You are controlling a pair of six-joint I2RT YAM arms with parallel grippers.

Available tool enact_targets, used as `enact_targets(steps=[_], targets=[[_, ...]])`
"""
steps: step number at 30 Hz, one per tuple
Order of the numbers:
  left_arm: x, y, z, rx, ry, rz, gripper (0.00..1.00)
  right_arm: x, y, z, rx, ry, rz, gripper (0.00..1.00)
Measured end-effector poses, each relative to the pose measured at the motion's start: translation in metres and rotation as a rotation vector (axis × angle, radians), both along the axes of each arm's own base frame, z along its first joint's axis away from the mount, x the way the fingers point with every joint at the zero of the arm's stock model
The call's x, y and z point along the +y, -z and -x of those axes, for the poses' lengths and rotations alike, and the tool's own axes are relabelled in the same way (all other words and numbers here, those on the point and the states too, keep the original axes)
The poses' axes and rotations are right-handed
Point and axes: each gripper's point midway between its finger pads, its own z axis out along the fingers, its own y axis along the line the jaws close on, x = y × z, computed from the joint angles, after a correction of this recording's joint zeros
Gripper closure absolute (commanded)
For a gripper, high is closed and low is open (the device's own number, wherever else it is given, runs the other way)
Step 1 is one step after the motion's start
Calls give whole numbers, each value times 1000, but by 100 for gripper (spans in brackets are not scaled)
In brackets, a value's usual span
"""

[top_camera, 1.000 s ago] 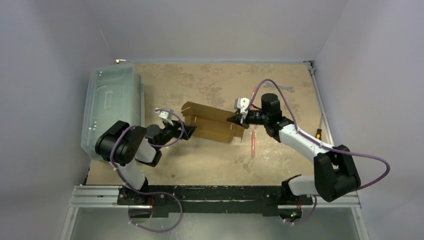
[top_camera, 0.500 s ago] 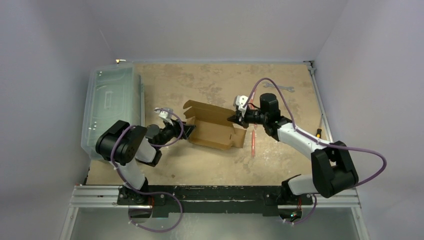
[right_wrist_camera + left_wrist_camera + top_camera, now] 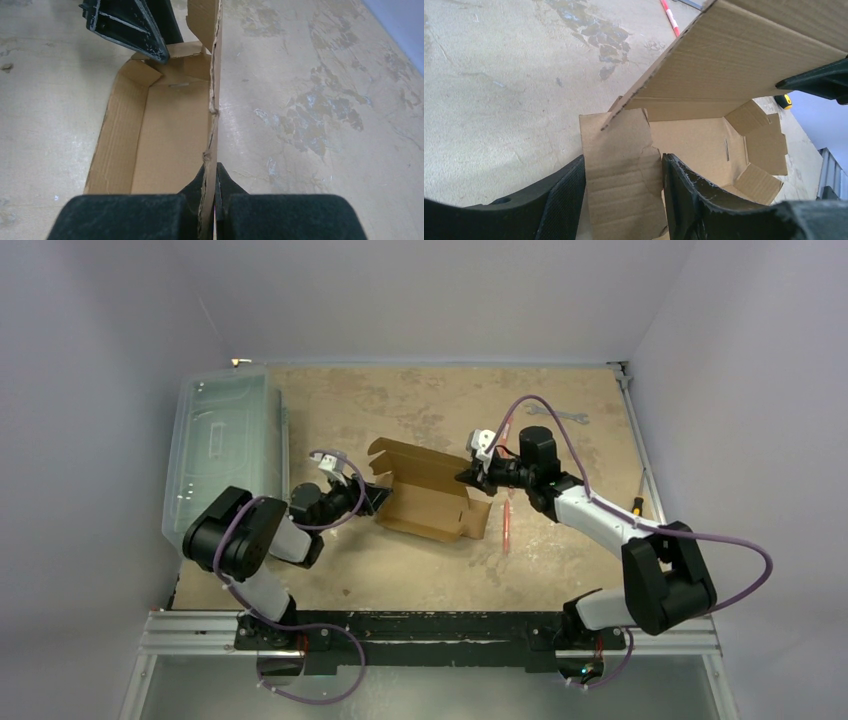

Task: Fold the paper box

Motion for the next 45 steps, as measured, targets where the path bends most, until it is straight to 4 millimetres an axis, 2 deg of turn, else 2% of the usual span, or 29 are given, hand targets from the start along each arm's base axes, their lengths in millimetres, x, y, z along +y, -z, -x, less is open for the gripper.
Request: enact_targets(steps=[8, 17, 21, 27, 30, 35, 40, 45], targets=[[-1, 3, 2, 87, -16, -18, 51, 1, 8, -4, 15, 22, 21, 100], [-13, 9, -3, 171, -24, -72, 52, 2, 8, -6, 17, 37, 27, 100], [-12, 9, -2, 190, -45, -107, 52, 4, 7, -5, 15, 31, 25, 100], [-9, 8, 0, 226, -74, -145, 51, 4, -1, -1, -19, 23, 5, 100], [-10, 4, -1, 225, -75, -148, 50, 3, -13, 4, -65, 18, -18, 100], [-14, -4, 2, 210, -51, -131, 40, 2, -30, 7, -134, 16, -50, 100], [-14, -13, 3, 194, -51, -116, 29, 3, -38, 5, -175, 15, -63, 100], [0, -23, 8, 159, -86, -65, 25, 1, -47, 8, -224, 8, -70, 100]])
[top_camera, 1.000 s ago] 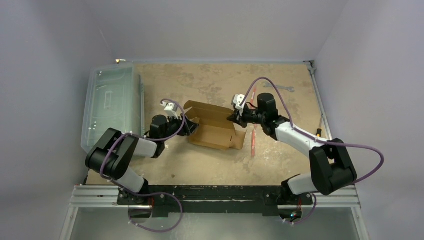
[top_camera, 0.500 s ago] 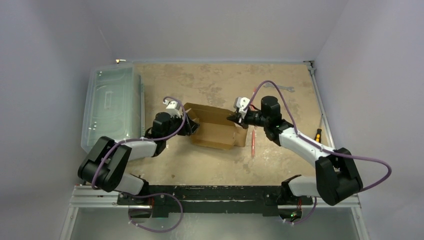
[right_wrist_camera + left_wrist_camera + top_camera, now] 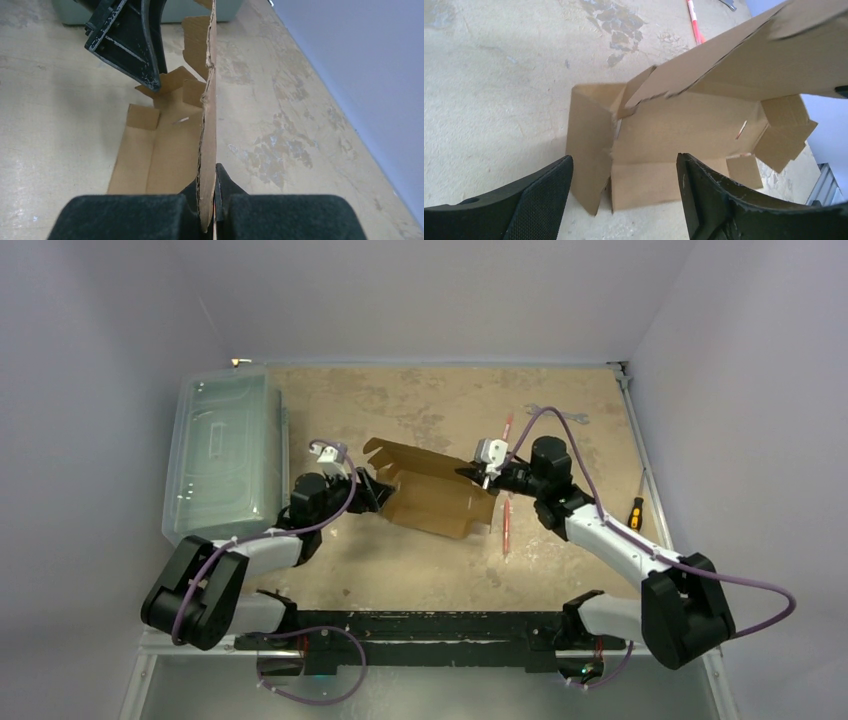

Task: Fold the paper box

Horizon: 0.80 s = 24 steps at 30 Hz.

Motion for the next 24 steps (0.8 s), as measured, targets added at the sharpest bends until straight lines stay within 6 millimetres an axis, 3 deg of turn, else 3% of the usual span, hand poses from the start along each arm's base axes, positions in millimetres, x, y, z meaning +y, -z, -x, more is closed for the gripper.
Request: enact_targets(steps=[7, 13, 24], targets=[[8, 14, 14, 9, -12, 10, 24, 1, -17, 6, -93, -33, -10, 100], [12, 6, 19, -61, -21, 34, 24, 5, -23, 14, -176, -80, 13, 100], [31, -17, 41, -215, -68, 76, 25, 6, 2, 47, -204, -264, 114, 100]])
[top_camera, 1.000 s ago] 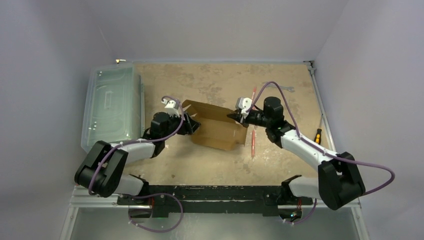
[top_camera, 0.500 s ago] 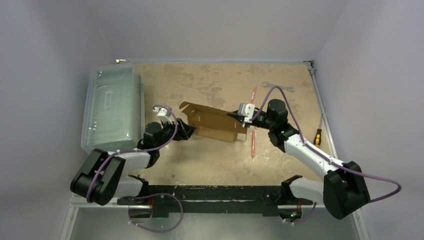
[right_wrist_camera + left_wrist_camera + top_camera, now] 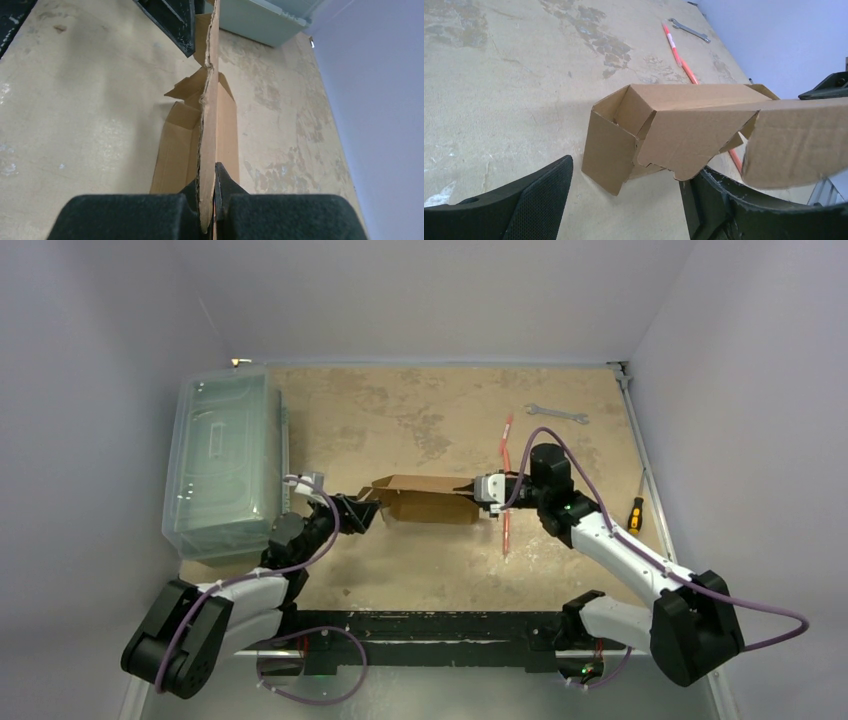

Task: Fold the paper box

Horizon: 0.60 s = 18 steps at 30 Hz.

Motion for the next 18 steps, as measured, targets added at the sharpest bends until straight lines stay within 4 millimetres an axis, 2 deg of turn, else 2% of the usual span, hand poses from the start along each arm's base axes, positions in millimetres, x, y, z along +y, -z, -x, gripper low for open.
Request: enact_targets(steps=[5, 9, 12, 18], targets=[[-2, 9, 7, 16, 25, 0, 25, -1, 9, 5, -5, -25, 24, 100], [-5, 4, 6, -4, 38, 16, 24, -1, 13, 5, 1, -27, 31, 100], [-7, -11, 5, -59, 47, 36, 24, 0, 24, 4, 38, -29, 45, 100], [-5, -60, 12, -243, 59, 66, 26, 0, 38, 2, 144, -26, 64, 100]])
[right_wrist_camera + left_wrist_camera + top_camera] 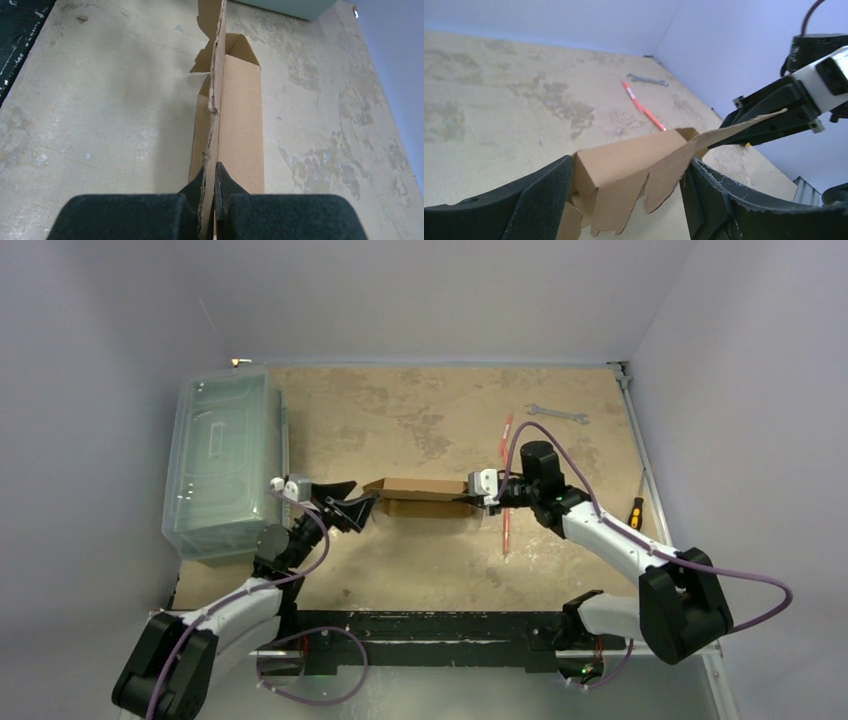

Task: Fold the paper box

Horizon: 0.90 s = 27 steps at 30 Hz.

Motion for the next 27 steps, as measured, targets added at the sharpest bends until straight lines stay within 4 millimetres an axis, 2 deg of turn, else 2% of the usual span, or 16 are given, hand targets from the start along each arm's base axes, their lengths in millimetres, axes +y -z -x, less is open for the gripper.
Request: enact_targets(steps=[2, 4, 11, 14, 17, 18, 19, 24, 27], targets=[[1, -12, 4, -53, 1, -5, 29, -1, 0, -1, 21, 4, -3, 100], [-1, -14, 6, -76, 7, -19, 32, -2, -1, -3, 28, 11, -6, 100], [-24, 14, 9, -12, 85, -137, 40, -3, 1, -4, 59, 22, -7, 100], [-33, 13, 9, -18, 105, -181, 59, -3, 1, -5, 76, 18, -8, 100], [-37, 5, 2, -38, 101, -214, 91, -3, 2, -4, 97, 13, -3, 100], [-38, 3, -2, -40, 98, -226, 100, -3, 2, -5, 103, 14, 0, 97], [-38, 3, -6, -40, 91, -245, 100, -3, 2, -5, 111, 17, 3, 92], [-42, 5, -15, -35, 99, -307, 100, -6, -4, -13, 160, 32, 28, 53], [-43, 2, -16, -48, 99, -317, 100, -4, -13, -17, 192, 20, 57, 38]])
